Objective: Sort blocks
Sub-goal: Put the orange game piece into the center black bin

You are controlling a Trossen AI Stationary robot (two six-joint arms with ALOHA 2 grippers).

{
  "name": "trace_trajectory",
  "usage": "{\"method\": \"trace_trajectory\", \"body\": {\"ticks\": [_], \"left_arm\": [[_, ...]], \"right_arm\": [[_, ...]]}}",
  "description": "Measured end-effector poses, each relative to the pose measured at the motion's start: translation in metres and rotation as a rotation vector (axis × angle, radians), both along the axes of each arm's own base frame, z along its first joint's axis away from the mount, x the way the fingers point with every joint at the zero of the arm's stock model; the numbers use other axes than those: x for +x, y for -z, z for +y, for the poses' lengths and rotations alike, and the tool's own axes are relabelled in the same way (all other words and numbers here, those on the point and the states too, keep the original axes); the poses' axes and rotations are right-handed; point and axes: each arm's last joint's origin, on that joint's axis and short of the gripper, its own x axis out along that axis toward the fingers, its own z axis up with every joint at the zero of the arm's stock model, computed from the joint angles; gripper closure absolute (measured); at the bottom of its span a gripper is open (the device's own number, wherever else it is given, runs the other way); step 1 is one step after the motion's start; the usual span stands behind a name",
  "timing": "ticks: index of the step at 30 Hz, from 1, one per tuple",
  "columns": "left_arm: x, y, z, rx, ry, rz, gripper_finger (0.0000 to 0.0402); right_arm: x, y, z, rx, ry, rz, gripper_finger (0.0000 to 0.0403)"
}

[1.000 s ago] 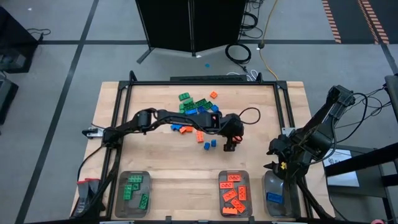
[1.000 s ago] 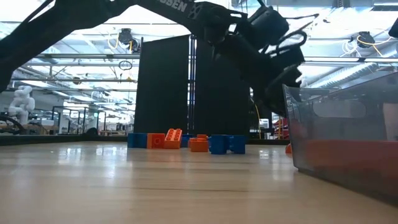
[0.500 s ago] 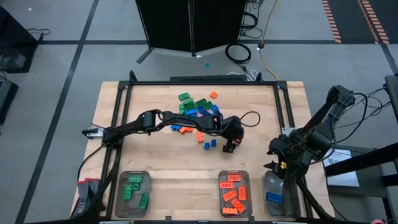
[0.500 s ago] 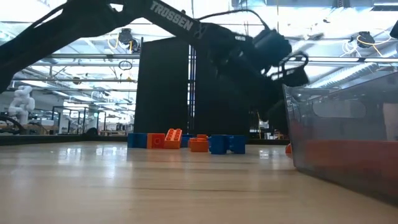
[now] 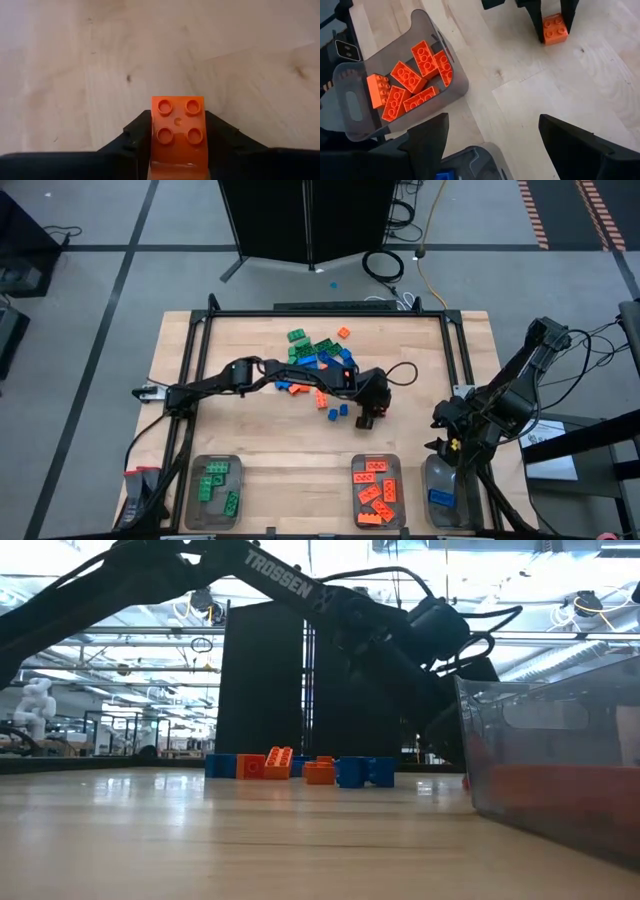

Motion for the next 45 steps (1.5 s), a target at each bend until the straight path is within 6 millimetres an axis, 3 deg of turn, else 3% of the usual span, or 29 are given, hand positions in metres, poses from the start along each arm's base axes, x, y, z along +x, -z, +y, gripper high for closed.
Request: {"method": "trace_trajectory", "body": {"ticks": [6, 13, 18, 21, 24, 27, 38, 45], "left_arm": [[-0.004, -0.020, 0.002, -0.008, -0.074, 0.007, 0.0276], [-0.021, -0.118, -0.009, -0.049, -0.178, -0.143, 0.0276], [-0.044, -0.181, -0.053, -0.086, -0.105, -0.234, 0.0276], [-0.054, -0.198, -0.093, -0.103, -0.019, -0.264, 0.0276], [-0.060, -0.197, -0.129, -0.089, 0.025, -0.263, 0.0276], [-0.061, -0.190, -0.153, -0.072, 0.011, -0.258, 0.0276], [-0.038, -0.124, -0.181, -0.341, 0.033, -0.108, 0.0276], [-0.041, -0.120, -0.198, -0.366, 0.033, -0.104, 0.0276]], "right_arm": [[0.000, 0.000, 0.000, -0.003, 0.003, 0.003, 0.0099], [0.000, 0.000, -0.002, -0.038, 0.016, -0.022, 0.0099], [0.000, 0.000, -0.003, -0.067, 0.028, -0.044, 0.0099], [0.000, 0.000, -0.003, -0.077, 0.016, -0.045, 0.0099], [0.000, 0.000, -0.003, -0.080, 0.013, -0.046, 0.0099], [0.000, 0.000, -0.003, -0.080, 0.010, -0.045, 0.0099], [0.000, 0.000, -0.003, -0.074, 0.008, -0.044, 0.0099], [0.001, -0.001, -0.002, -0.060, 0.006, -0.056, 0.0099]]}}
